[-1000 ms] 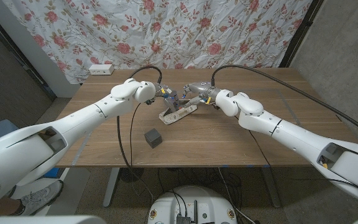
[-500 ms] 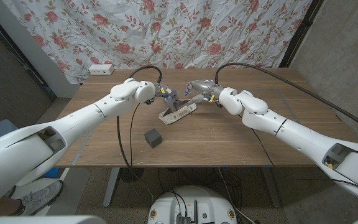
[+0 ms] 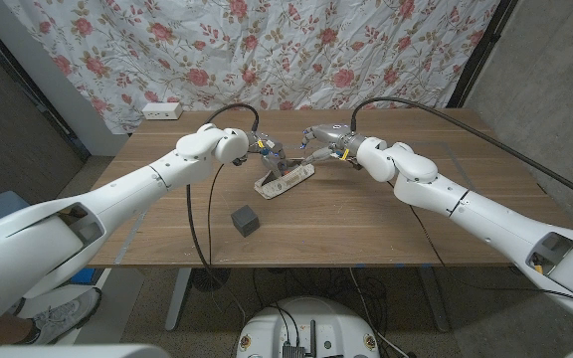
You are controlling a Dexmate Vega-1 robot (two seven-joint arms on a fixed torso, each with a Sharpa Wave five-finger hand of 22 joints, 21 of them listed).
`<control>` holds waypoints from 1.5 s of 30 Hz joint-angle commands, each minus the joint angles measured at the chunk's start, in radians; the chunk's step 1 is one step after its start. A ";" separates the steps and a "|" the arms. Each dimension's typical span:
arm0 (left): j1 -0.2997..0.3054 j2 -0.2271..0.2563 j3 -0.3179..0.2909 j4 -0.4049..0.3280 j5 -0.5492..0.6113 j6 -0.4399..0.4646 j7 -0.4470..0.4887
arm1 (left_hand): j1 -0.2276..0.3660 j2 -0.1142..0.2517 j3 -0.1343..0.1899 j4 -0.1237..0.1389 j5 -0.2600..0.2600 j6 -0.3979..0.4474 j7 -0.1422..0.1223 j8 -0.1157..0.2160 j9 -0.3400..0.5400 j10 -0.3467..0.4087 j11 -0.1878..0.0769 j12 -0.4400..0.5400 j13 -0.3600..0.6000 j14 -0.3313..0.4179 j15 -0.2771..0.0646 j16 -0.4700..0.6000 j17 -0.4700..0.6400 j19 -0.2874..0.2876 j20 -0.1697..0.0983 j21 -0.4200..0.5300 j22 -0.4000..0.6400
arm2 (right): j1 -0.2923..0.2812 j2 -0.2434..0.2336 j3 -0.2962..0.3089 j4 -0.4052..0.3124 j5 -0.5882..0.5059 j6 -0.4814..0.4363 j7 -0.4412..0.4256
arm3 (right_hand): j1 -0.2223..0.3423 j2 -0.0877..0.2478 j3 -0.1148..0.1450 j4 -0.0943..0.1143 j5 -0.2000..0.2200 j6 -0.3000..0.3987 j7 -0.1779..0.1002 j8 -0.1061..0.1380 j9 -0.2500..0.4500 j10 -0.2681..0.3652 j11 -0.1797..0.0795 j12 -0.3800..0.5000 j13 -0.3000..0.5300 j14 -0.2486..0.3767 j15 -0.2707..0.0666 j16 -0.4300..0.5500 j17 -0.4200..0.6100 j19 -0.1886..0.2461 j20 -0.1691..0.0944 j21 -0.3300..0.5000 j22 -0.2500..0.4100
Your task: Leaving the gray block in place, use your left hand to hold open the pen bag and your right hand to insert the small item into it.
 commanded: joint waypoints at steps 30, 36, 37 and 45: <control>0.059 0.042 -0.059 -0.155 0.016 0.084 -0.052 | 0.004 0.020 0.016 -0.002 0.005 0.027 0.014 0.012 0.003 0.010 0.002 0.007 0.001 0.002 -0.114 0.003 0.000 0.008 -0.004 0.008 0.000 | -0.022 -0.027 0.044 -0.029 -0.014 -0.034 -0.010 | -0.017 0.006 -0.005 -0.002 0.015 -0.001 -0.001 -0.007 -0.001 -0.003 0.001 0.004 0.006 0.004 0.000 -0.002 0.004 -0.004 -0.001 0.000 0.001; 0.080 0.048 -0.072 -0.194 0.024 0.116 -0.054 | 0.004 0.021 0.017 -0.003 0.004 0.033 0.018 0.013 0.003 0.011 0.002 0.007 0.001 0.002 -0.115 0.002 0.000 0.008 -0.004 0.008 0.000 | -0.027 -0.028 0.048 -0.031 -0.012 -0.042 -0.018 | -0.018 0.007 -0.005 -0.002 0.016 -0.001 -0.002 -0.008 -0.001 -0.003 0.001 0.005 0.006 0.004 0.000 -0.002 0.004 -0.004 -0.002 0.001 0.001; 0.083 0.050 -0.074 -0.200 0.025 0.120 -0.055 | 0.004 0.022 0.017 -0.003 0.004 0.034 0.018 0.013 0.003 0.011 0.002 0.007 0.001 0.002 -0.115 0.002 0.000 0.008 -0.004 0.008 0.000 | -0.027 -0.028 0.048 -0.031 -0.012 -0.043 -0.019 | -0.018 0.007 -0.005 -0.003 0.016 -0.001 -0.001 -0.009 -0.001 -0.003 0.001 0.005 0.006 0.004 -0.001 -0.002 0.004 -0.004 -0.001 0.001 0.001; 0.107 0.065 -0.094 -0.251 0.035 0.154 -0.065 | 0.002 0.023 0.018 -0.002 0.004 0.033 0.020 0.012 0.003 0.012 0.002 0.007 0.002 0.004 -0.115 0.003 0.000 0.009 -0.004 0.008 0.000 | -0.032 -0.034 0.056 -0.032 -0.004 -0.052 -0.027 | -0.020 0.009 -0.005 -0.003 0.016 0.001 0.001 -0.009 -0.002 -0.001 -0.001 0.006 0.006 0.005 0.000 -0.002 0.004 -0.005 -0.001 0.001 0.001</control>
